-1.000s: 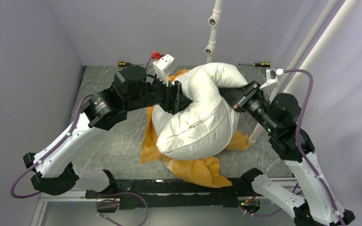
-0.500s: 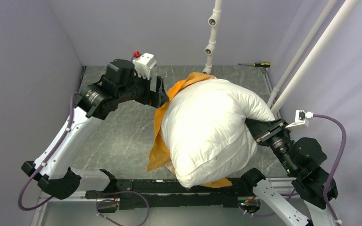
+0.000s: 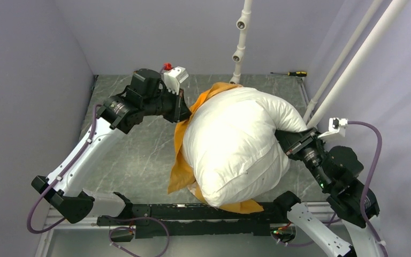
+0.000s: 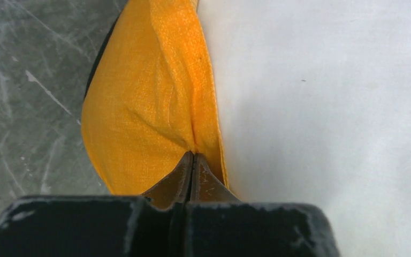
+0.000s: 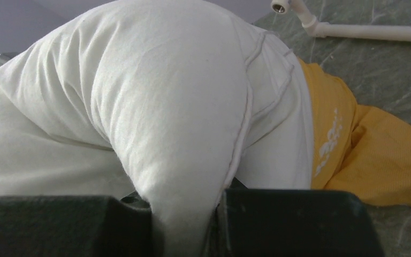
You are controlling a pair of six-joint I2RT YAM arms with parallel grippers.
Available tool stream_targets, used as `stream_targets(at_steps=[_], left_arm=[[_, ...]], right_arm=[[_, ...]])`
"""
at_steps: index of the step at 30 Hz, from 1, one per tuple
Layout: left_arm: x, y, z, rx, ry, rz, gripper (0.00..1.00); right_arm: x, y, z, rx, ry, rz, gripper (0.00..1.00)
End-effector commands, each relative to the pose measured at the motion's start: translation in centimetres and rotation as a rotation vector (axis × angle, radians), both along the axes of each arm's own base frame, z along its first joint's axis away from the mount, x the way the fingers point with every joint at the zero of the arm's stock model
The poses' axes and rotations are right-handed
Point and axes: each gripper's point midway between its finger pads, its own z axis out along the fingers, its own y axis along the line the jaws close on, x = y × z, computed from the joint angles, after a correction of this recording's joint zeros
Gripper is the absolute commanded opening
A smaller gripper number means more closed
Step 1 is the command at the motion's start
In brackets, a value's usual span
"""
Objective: Put the pillow into the pillowcase
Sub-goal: Stuff the pillow into the pillowcase.
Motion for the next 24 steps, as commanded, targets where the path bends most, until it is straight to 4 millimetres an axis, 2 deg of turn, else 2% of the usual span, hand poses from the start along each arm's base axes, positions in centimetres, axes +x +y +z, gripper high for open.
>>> stream_targets(at_steps=[1,5,9,12,14,16,17,19,20,22,24], left_arm=[[0.8,0.7,4.0,-0.043,-0.115,0.050,0.00],[0.7,2.9,8.8,-0.100,-0.242,0.141,0.00],[-0.4,5.1,13.0,-0.121,-0.342,0.184,0.00],[-0.6,6.5,13.6,-0.076,-0.350,0.225,0.00],[-0.5,7.3,13.1,-0.031,-0.334,0.253,0.00],[-0.3,8.3,11.7,0.039,-0.309,0.285,0.00],[-0.2,8.6,11.0,0.067,-0.299,0.294,0.14],[0.0,8.5,9.5,0.099,-0.264,0.277,0.48],[0.1,8.1,8.8,0.103,-0.242,0.259,0.59],[0.3,7.3,7.4,0.098,-0.193,0.231,0.70],[0.4,6.2,6.1,0.076,-0.145,0.194,0.74]], right_arm=[[1.9,2.5,-1.3,-0.149,0.029,0.110,0.00],[3.1,5.4,4.1,-0.138,-0.155,0.231,0.00],[4.2,7.6,7.9,-0.136,-0.265,0.311,0.00],[4.6,8.2,9.2,-0.124,-0.302,0.327,0.00],[4.5,8.3,9.2,-0.117,-0.302,0.329,0.00],[4.5,8.0,8.5,-0.120,-0.285,0.314,0.00],[4.3,7.6,8.4,-0.118,-0.285,0.300,0.00],[4.0,6.6,7.8,-0.123,-0.267,0.262,0.00],[3.9,6.2,7.4,-0.129,-0.251,0.245,0.00],[3.5,5.0,6.8,-0.137,-0.233,0.198,0.00],[2.9,3.9,6.3,-0.139,-0.224,0.164,0.00]])
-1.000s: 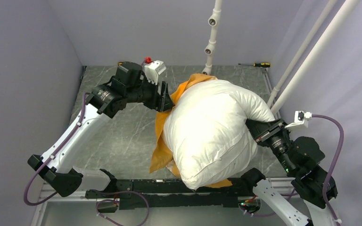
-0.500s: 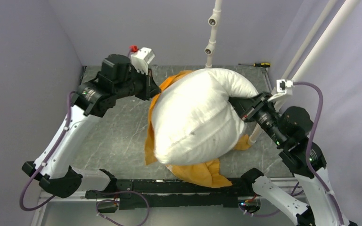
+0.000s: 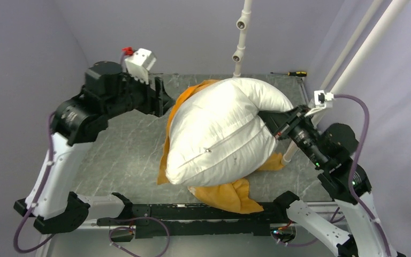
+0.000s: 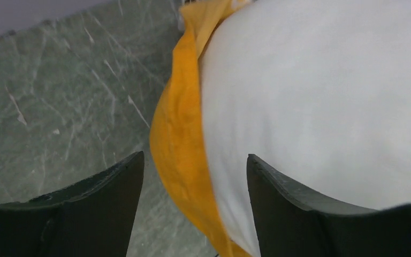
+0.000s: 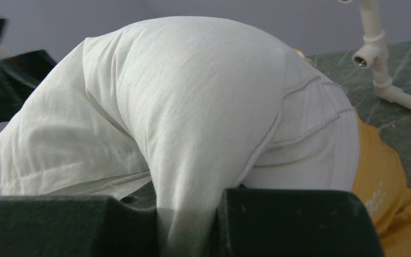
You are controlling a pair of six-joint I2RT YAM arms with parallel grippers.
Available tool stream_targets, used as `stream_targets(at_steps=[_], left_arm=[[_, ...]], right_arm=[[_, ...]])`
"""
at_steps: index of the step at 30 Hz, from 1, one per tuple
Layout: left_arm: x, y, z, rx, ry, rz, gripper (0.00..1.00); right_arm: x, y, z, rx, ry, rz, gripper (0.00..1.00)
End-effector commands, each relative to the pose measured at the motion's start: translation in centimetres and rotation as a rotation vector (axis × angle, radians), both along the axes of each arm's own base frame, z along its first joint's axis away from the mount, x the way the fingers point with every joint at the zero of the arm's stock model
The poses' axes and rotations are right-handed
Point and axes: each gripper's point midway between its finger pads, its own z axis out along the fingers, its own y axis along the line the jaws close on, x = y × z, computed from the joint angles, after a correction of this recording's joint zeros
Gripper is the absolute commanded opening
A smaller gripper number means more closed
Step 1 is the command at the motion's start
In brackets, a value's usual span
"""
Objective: Put the pillow into the pillowcase
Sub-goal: Stuff the pillow into the pillowcase.
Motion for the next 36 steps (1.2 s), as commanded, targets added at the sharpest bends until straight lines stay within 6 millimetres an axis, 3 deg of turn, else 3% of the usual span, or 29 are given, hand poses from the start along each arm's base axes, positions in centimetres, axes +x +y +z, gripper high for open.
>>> stream_targets(at_steps=[1,3,5,9,11,15,16,20,23,26,29,33,36], left_arm=[[0.7,-2.4,-5.0,0.017,0.159,-0.092,0.75],[0.3,-4.4,-6.3,-0.026,0.211,-0.186,0.81],[-0.2,-6.1,-7.3,-0.061,0.259,-0.271,0.97],[0.1,-7.7,-10.2,-0.078,0.342,-0.324,0.98],[1.0,-7.0,-11.9,-0.032,0.361,-0.258,0.79],[3.9,-4.2,-13.1,0.082,0.335,-0.050,0.08],[4.6,-3.5,-12.8,0.101,0.319,-0.002,0.00],[6.0,-1.4,-8.6,0.115,0.194,0.105,0.00],[5.8,-0.7,-2.6,0.051,0.054,0.120,0.00],[4.0,-1.3,4.9,-0.078,-0.098,0.038,0.00],[2.6,-2.0,10.3,-0.170,-0.215,-0.041,0.00],[1.5,-2.9,14.4,-0.242,-0.318,-0.123,0.00],[0.4,-4.7,15.7,-0.321,-0.339,-0.238,0.00]], right_arm=[[-0.9,-2.8,-1.0,-0.020,0.003,-0.109,0.00],[-1.4,-3.5,-1.8,-0.031,0.021,-0.127,0.00],[-1.8,-3.9,-2.7,-0.045,0.048,-0.135,0.00],[-2.5,-4.8,-3.6,-0.059,0.071,-0.160,0.00],[-2.8,-5.4,-3.7,-0.066,0.071,-0.179,0.00],[-3.2,-6.1,-3.9,-0.085,0.074,-0.197,0.00],[-3.1,-6.0,-3.9,-0.090,0.075,-0.195,0.00],[-2.5,-4.7,-2.9,-0.084,0.038,-0.147,0.00],[-1.8,-1.8,-0.5,-0.057,-0.038,-0.023,0.00],[-1.6,1.5,3.3,0.013,-0.156,0.126,0.00],[-0.9,3.0,6.6,0.080,-0.250,0.175,0.00],[0.2,4.2,9.8,0.145,-0.362,0.200,0.00],[1.1,4.6,9.4,0.148,-0.361,0.195,0.03]])
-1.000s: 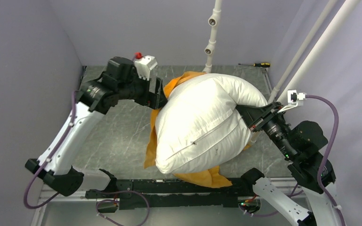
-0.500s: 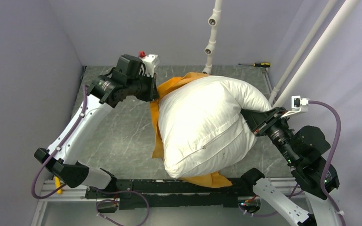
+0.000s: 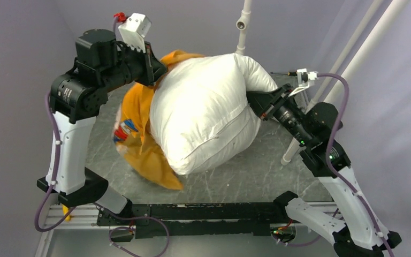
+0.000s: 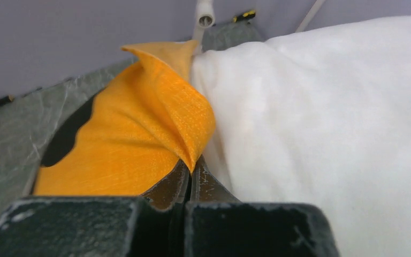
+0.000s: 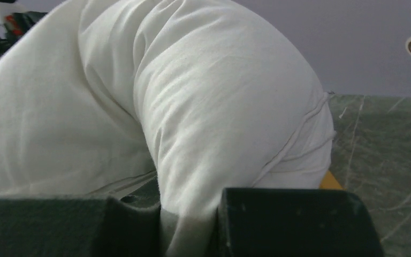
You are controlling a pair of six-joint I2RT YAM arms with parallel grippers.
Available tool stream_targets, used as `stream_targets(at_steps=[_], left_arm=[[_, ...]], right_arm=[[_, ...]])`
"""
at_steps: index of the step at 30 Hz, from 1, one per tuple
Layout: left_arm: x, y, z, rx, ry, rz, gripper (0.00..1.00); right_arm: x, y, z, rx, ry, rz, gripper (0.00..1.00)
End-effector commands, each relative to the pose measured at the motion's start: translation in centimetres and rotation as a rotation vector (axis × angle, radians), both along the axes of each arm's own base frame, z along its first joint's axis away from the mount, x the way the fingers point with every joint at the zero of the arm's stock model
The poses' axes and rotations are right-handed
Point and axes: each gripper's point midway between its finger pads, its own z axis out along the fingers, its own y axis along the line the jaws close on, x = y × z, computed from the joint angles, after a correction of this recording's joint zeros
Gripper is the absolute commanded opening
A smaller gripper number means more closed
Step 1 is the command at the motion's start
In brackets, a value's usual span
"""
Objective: Put the pillow into the pillowcase
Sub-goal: Stuff the pillow into the pillowcase.
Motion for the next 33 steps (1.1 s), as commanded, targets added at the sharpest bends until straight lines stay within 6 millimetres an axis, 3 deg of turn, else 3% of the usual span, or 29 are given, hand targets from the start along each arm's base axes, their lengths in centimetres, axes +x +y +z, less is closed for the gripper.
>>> stream_targets(at_steps=[1,3,6,9,10,12,15,18,23,26,29,33], left_arm=[[-4.0,-4.2,10.5,-0.291,-0.303,-0.302,0.00],[-4.3,-5.5,9.6,-0.320,-0.264,-0.366,0.00],[-3.6,-6.9,5.8,-0.303,-0.169,-0.370,0.00],[-2.5,-7.9,-2.0,-0.233,-0.028,-0.310,0.00],[-2.3,-8.0,-4.6,-0.207,0.013,-0.290,0.00],[-1.8,-7.6,-10.2,-0.137,0.106,-0.220,0.00],[-1.1,-5.8,-17.6,-0.037,0.215,-0.089,0.00],[-0.9,-4.3,-21.3,0.015,0.274,0.000,0.00],[-0.4,-3.9,-21.6,0.028,0.276,0.036,0.00],[0.4,-3.4,-20.9,0.051,0.257,0.076,0.00],[2.2,-1.8,-20.3,0.080,0.236,0.175,0.00],[4.9,-0.2,-20.3,0.068,0.265,0.245,0.00]], right_arm=[[-0.7,1.0,5.1,0.102,-0.203,0.069,0.03],[0.6,0.9,2.4,0.078,-0.129,0.029,0.04],[2.2,0.2,-4.6,0.001,0.056,-0.061,0.27],[2.2,-2.8,-12.6,-0.060,0.331,-0.226,0.81],[1.6,-4.2,-14.8,-0.076,0.420,-0.289,0.93],[-0.7,-7.0,-18.2,-0.122,0.555,-0.389,0.99],[-3.8,-9.3,-18.9,-0.126,0.613,-0.430,1.00],[-6.4,-9.9,-18.9,-0.125,0.679,-0.402,1.00],[-9.6,-9.4,-17.9,-0.072,0.764,-0.315,1.00],[-11.0,-10.5,-15.9,-0.048,0.759,-0.330,1.00],[-11.8,-11.2,-13.2,-0.026,0.708,-0.326,1.00],[-12.2,-10.6,-12.8,-0.068,0.738,-0.288,1.00]])
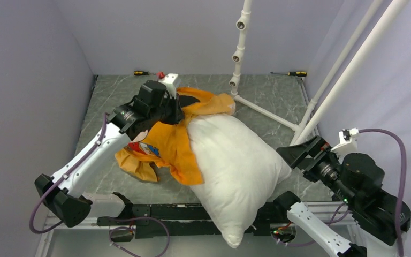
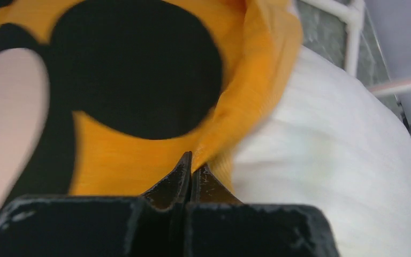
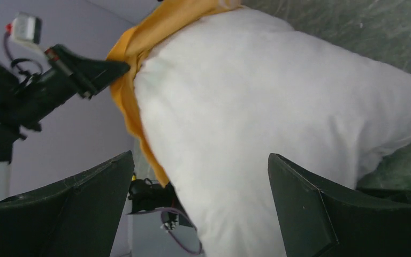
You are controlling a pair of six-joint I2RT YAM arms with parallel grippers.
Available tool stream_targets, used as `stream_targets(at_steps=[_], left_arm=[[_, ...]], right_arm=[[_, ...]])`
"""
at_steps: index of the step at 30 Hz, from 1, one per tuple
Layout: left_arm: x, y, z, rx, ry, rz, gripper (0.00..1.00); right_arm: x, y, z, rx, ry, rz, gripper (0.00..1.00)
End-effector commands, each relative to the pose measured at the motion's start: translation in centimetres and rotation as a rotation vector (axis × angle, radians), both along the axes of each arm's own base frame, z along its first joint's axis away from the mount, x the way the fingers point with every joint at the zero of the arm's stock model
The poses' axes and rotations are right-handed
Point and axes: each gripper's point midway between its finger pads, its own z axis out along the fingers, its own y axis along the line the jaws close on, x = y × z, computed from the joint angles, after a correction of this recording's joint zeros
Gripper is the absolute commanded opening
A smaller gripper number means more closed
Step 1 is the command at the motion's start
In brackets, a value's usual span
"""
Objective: Put the pillow into the pillowcase
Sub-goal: Stuff the pillow into the pillowcase.
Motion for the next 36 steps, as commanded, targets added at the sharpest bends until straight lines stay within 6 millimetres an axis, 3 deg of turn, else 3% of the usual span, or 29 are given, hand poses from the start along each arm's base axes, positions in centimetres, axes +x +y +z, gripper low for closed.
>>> stream_targets(at_steps=[1,5,7,9,13,17,19,21,22,23,25,27,30,33,36], left_arm=[[5.6,3.7,1.5,0.037,-0.067,0.198,0.00],[8.2,4.4,0.2,0.077,-0.045,0.229,0.00],[9.3,4.7,-0.6,0.093,-0.031,0.237,0.00],[9.6,4.2,-0.8,0.075,-0.025,0.212,0.00],[8.3,1.5,1.1,-0.046,-0.057,0.058,0.00],[5.0,-1.6,4.6,-0.212,-0.084,-0.140,0.00],[2.8,-3.2,6.3,-0.271,-0.095,-0.238,0.00],[0.1,-5.0,7.5,-0.291,-0.094,-0.334,0.00],[-1.3,-5.9,7.8,-0.288,-0.087,-0.377,0.00],[-2.8,-6.9,7.9,-0.282,-0.079,-0.420,0.00],[-5.3,-8.5,7.8,-0.272,-0.048,-0.483,0.00],[-7.4,-9.8,7.9,-0.269,-0.026,-0.521,0.00],[-10.0,-11.7,8.9,-0.294,-0.031,-0.570,0.00],[-11.7,-13.6,10.9,-0.325,-0.044,-0.616,0.00],[-12.8,-15.4,12.5,-0.353,-0.045,-0.649,0.00]], right_arm=[[-0.6,1.2,-0.8,-0.018,0.089,0.068,1.00],[-1.2,4.7,-2.5,0.070,0.132,0.234,0.98],[-1.6,6.5,-5.5,0.095,0.235,0.305,0.97],[-2.0,7.0,-8.4,0.111,0.317,0.314,0.97],[-2.4,6.6,-14.1,0.075,0.464,0.268,0.99],[-1.3,7.7,-16.4,0.130,0.450,0.263,1.00],[0.9,8.9,-16.0,0.193,0.356,0.259,0.97],[3.8,10.4,-14.9,0.248,0.224,0.272,0.81],[5.0,11.3,-15.2,0.267,0.192,0.288,0.70],[6.5,12.6,-14.6,0.292,0.136,0.324,0.51],[8.6,14.9,-13.2,0.351,0.053,0.385,0.22],[10.8,16.6,-10.8,0.379,-0.038,0.430,0.00],[13.1,19.4,-5.8,0.407,-0.175,0.510,0.00],[13.5,21.9,-0.5,0.443,-0.336,0.591,0.00],[13.6,22.8,2.4,0.463,-0.460,0.582,0.00]])
